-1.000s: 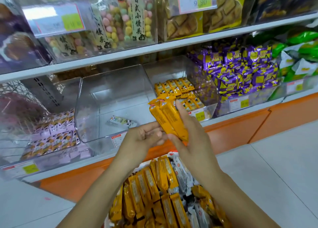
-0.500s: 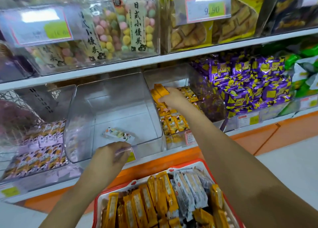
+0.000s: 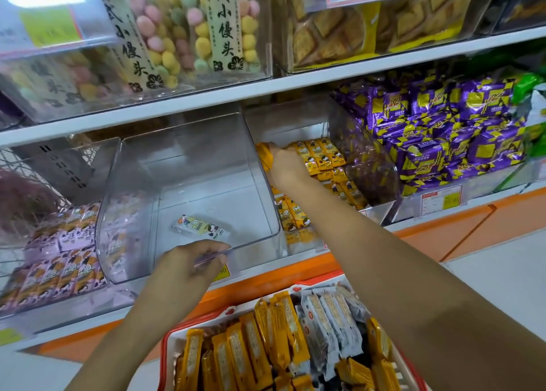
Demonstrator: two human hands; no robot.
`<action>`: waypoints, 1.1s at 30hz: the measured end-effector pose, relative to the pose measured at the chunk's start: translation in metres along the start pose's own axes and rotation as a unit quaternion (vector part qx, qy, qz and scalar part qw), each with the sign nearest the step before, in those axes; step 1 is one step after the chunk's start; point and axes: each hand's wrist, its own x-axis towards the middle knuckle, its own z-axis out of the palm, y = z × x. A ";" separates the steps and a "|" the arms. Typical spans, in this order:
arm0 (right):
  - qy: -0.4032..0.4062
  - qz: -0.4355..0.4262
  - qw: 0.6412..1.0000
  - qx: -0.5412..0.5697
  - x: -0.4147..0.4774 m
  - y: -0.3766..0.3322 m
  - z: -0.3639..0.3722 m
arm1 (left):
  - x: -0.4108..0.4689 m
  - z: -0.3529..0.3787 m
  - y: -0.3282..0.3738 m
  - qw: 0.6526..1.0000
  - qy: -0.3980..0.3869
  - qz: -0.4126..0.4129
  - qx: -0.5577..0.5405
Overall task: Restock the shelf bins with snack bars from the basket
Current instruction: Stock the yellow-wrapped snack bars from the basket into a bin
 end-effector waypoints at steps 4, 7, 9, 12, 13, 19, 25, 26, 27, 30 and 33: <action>-0.070 -0.010 0.996 -0.053 0.005 -0.004 -0.004 | -0.002 -0.001 0.002 1.000 -0.001 0.007 0.002; -0.166 -0.043 0.983 -0.057 0.005 0.002 -0.014 | -0.003 -0.002 0.002 1.000 -0.004 0.008 -0.002; -0.171 -0.097 0.976 -0.098 0.003 0.008 -0.016 | -0.003 -0.003 0.002 1.000 -0.005 0.006 0.000; -0.108 -0.154 0.972 -0.143 0.003 0.015 -0.011 | -0.003 -0.003 0.003 1.000 -0.007 0.004 0.004; -0.096 -0.160 0.971 -0.148 0.005 0.017 -0.009 | -0.004 -0.003 0.004 1.000 -0.006 0.004 0.006; -0.045 -0.159 0.974 -0.155 0.016 0.015 -0.006 | -0.004 -0.002 0.004 1.000 -0.004 0.007 0.010; -0.002 -0.142 0.987 -0.082 -0.006 0.016 -0.013 | -0.014 0.002 0.006 0.996 0.056 0.034 -0.062; 0.022 -0.142 0.988 -0.062 -0.017 0.016 -0.019 | -0.019 0.003 0.010 0.993 0.080 0.056 -0.070; 0.048 -0.145 0.987 -0.049 -0.031 0.018 -0.027 | -0.024 0.004 0.014 0.988 0.108 0.081 -0.078; 0.095 -0.145 0.985 0.001 -0.085 0.020 -0.046 | -0.043 0.008 0.026 0.975 0.148 0.139 -0.090; 0.083 -0.118 0.989 0.029 -0.144 0.032 -0.041 | -0.058 0.022 0.029 0.988 0.051 0.135 -0.055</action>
